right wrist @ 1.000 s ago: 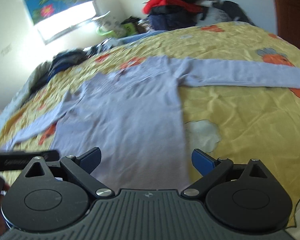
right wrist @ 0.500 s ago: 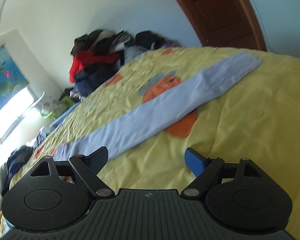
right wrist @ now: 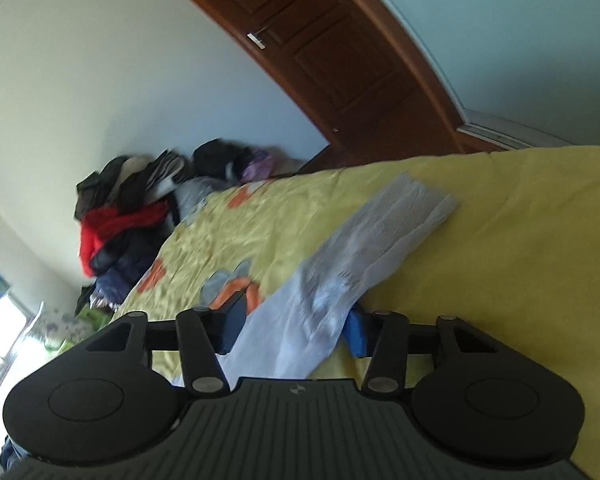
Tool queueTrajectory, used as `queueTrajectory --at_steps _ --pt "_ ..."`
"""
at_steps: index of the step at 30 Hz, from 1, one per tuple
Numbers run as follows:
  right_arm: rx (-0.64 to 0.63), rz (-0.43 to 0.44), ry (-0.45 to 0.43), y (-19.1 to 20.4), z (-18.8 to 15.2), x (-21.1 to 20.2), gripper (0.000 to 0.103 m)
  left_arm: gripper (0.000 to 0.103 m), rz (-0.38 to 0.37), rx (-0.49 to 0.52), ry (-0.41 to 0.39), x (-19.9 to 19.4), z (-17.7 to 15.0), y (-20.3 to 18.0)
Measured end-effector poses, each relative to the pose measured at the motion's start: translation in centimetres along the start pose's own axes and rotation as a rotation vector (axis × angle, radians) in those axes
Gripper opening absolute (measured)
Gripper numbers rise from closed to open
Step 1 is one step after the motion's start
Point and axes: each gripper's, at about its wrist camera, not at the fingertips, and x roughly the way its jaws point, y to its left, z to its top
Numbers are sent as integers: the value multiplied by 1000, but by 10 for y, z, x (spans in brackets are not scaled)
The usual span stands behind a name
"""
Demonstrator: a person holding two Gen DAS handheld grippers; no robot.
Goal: Fold small clothes
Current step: 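Move the right tool to the sleeve cuff and close on it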
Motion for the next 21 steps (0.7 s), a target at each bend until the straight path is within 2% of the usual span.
queueTrajectory --at_steps 2,3,4,5,7,12,17,21 --pt "40 -13 -4 -4 4 6 43 103 1 -4 4 1 0 2" --pt "55 -23 2 -5 5 11 38 103 2 -7 5 2 -1 3" --pt "71 -36 9 -7 6 15 25 103 3 -9 6 2 -1 4" --pt "89 -41 15 -8 7 18 19 103 4 -13 7 3 -1 6" --pt "101 -39 25 -9 7 20 12 103 7 -22 10 4 -1 10" --pt "61 32 40 8 6 15 9 103 18 -52 14 6 -1 21" --pt "-13 185 91 48 -5 2 9 103 26 -73 15 7 -2 28" --pt "-58 284 171 87 -23 11 9 103 34 -77 12 7 -2 31"
